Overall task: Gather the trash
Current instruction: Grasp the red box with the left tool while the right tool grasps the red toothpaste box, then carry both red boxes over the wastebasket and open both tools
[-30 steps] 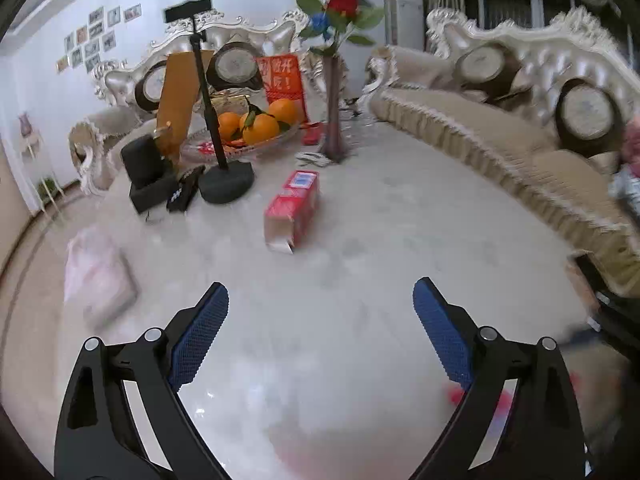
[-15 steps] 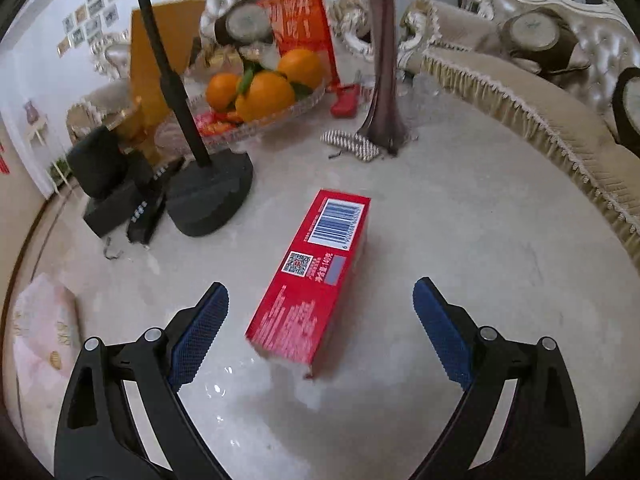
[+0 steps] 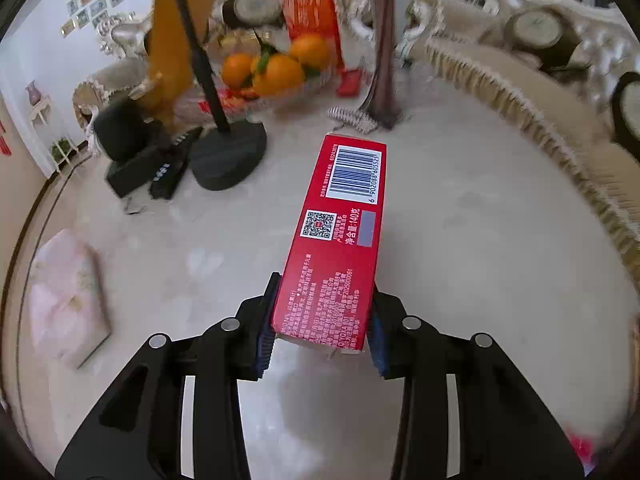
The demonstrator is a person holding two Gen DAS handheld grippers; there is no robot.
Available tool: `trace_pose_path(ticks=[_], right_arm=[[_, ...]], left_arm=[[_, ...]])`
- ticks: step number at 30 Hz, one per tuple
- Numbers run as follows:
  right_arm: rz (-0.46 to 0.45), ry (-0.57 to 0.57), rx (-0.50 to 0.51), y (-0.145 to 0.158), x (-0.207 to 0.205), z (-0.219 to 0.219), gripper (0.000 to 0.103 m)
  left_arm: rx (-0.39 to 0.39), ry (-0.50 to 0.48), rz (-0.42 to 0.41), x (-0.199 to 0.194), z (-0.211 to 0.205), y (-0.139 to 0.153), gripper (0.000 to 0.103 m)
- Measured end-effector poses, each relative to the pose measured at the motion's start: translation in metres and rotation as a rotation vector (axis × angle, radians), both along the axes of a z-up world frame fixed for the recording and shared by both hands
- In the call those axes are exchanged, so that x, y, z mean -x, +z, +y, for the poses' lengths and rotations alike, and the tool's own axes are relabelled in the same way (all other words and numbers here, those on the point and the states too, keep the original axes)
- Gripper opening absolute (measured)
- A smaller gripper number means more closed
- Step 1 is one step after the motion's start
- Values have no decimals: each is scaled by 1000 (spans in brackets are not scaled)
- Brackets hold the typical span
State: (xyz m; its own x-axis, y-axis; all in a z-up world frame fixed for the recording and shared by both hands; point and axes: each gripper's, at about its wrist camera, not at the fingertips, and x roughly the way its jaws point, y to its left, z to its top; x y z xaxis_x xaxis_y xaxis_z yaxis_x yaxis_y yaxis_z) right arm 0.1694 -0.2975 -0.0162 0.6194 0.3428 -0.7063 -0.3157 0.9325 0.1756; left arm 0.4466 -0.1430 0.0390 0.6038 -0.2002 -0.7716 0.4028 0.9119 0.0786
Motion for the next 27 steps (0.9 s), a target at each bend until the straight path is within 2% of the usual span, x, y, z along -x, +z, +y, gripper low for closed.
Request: trace_pose_path(ticks=[2, 4, 8, 11, 13, 15, 17, 19, 22, 24, 27], right_arm=[[-10, -23, -24, 6, 14, -4, 24], [-27, -41, -58, 13, 31, -7, 24], [-48, -71, -120, 20, 65, -9, 24], [-48, -84, -172, 19, 95, -4, 24], [-41, -78, -192, 16, 113, 2, 24], [-18, -57, -211, 11, 143, 11, 24], [18, -43, -217, 6, 167, 20, 24], [55, -23, -213, 0, 191, 31, 24], [151, -15, -158, -24, 207, 48, 24], [247, -41, -114, -56, 199, 56, 24], [345, -78, -32, -101, 176, 63, 24]], left_arm=[[39, -14, -24, 28, 16, 15, 38], [68, -22, -74, 78, 39, 34, 38], [114, -45, -128, 178, 77, 54, 38], [126, -58, -155, 256, 96, 54, 38], [146, -66, -156, 324, 111, 42, 38], [174, -65, -127, 375, 120, 25, 38], [207, -70, -48, 421, 123, -2, 38], [188, -88, 26, 448, 120, -28, 38], [96, -111, 123, 460, 101, -78, 38], [82, -118, 206, 450, 92, -116, 38], [59, -69, 344, 439, 89, -172, 38]])
